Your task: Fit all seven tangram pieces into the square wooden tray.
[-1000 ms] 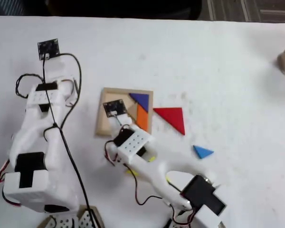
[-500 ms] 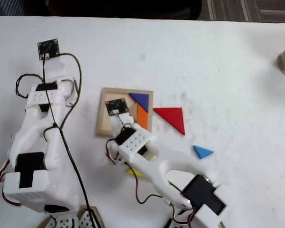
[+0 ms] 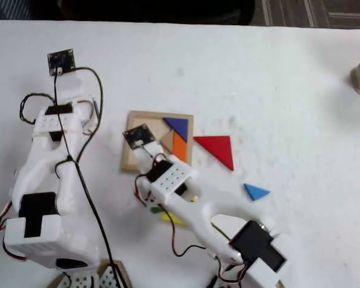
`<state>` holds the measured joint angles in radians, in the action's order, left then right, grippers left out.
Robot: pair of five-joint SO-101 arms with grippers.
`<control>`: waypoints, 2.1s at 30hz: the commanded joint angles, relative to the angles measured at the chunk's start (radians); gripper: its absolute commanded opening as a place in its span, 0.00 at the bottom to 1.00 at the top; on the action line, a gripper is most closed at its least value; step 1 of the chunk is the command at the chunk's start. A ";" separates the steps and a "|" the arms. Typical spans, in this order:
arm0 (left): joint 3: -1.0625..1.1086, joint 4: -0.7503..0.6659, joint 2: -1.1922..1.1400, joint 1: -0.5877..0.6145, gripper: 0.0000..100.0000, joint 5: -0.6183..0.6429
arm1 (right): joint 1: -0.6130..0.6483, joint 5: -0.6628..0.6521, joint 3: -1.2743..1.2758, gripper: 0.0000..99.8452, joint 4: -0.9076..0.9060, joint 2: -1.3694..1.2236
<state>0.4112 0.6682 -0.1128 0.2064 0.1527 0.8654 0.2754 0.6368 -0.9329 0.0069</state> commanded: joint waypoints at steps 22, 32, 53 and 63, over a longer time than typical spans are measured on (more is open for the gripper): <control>-0.048 -0.025 0.008 -0.001 0.02 0.000 | 0.022 -0.043 0.068 0.23 -0.005 0.064; -0.048 -0.025 0.008 -0.001 0.02 0.000 | -0.036 -0.048 0.129 0.13 0.125 0.067; -0.048 -0.061 0.008 0.031 0.02 0.008 | -0.193 -0.049 -0.078 0.07 -0.036 0.200; -0.048 -0.066 0.008 0.033 0.02 0.008 | -0.211 -0.031 -0.321 0.07 -0.022 0.197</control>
<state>0.4112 0.6314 -0.1128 0.2279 0.1527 0.6644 0.2279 0.4112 -0.9620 0.1527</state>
